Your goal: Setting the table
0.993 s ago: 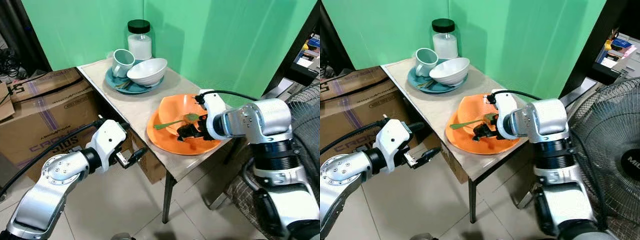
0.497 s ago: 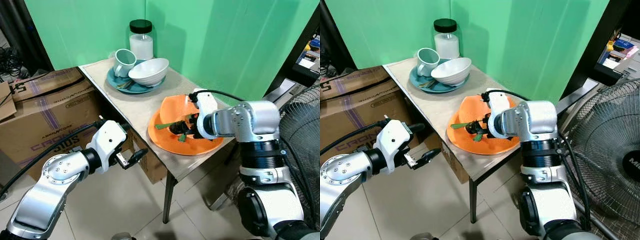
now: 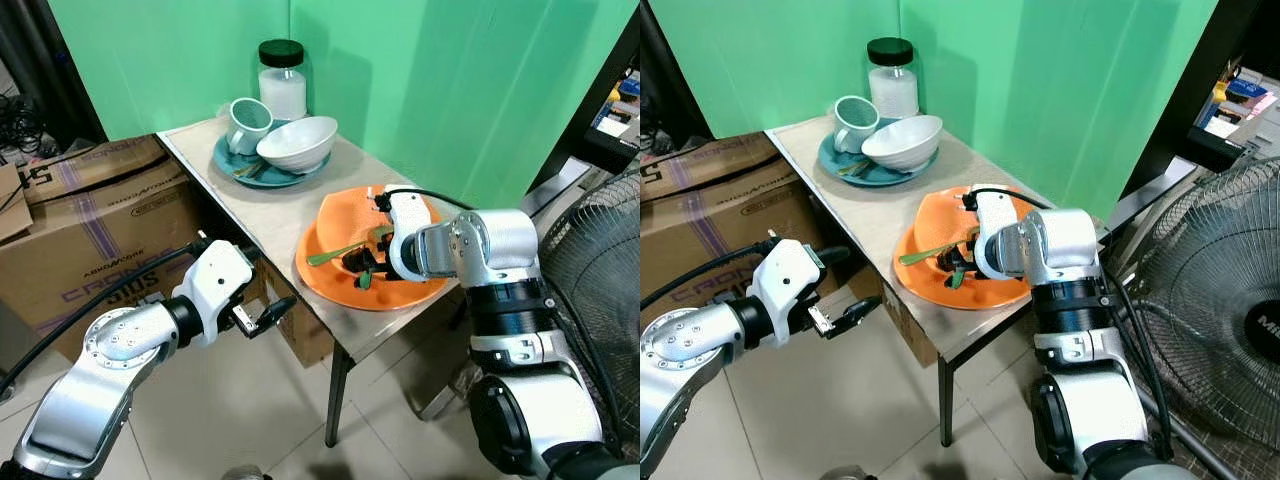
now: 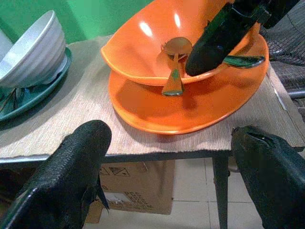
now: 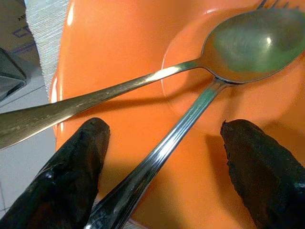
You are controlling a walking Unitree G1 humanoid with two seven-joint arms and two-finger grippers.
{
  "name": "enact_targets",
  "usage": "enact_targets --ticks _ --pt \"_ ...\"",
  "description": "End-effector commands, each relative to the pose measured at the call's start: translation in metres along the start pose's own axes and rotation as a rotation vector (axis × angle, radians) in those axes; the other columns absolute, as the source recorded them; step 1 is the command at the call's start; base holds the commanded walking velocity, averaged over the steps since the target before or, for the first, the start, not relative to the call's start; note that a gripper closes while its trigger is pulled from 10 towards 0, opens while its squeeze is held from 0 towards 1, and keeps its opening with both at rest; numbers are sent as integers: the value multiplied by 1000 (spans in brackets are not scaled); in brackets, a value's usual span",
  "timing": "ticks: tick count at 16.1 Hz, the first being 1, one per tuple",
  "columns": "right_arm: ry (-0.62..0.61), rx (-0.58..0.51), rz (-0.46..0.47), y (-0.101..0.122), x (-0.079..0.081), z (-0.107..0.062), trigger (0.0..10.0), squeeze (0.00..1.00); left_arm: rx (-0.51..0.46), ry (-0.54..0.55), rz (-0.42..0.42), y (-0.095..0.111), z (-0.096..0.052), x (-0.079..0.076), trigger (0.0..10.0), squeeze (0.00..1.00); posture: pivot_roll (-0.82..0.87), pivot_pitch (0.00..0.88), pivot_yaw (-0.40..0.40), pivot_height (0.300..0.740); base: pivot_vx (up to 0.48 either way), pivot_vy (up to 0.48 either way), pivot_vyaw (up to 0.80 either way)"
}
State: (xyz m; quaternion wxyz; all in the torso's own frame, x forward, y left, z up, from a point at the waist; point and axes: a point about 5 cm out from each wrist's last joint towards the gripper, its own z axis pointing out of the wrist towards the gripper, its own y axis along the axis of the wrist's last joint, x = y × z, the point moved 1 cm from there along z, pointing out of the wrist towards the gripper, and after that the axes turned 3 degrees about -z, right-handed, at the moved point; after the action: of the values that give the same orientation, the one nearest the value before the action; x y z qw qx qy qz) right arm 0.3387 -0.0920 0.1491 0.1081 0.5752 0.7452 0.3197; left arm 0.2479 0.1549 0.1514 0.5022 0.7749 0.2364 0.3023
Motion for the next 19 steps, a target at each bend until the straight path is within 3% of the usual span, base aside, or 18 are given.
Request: enact_targets --ticks 1,4,6,15,19 --pt "-10 -3 3 4 0 0 3843 0 -1 -1 10 1 0 0 10000 0 96 0 -27 740 0 0 0" --pt "-18 -3 7 6 -3 2 863 0 2 2 10 0 0 1 10000 0 98 0 -28 740 0 0 0" --pt "-23 -4 6 7 -4 3 0 0 1 4 10 0 0 1 10000 0 98 0 -27 740 0 0 0" --pt "-31 -7 -43 12 -8 6 0 0 1 11 16 1 0 3 10000 0 103 0 -28 740 0 0 0" --pt "-25 -12 -114 16 -9 5 0 0 0 -1 21 2 2 2 10000 0 100 0 -20 740 0 0 0"
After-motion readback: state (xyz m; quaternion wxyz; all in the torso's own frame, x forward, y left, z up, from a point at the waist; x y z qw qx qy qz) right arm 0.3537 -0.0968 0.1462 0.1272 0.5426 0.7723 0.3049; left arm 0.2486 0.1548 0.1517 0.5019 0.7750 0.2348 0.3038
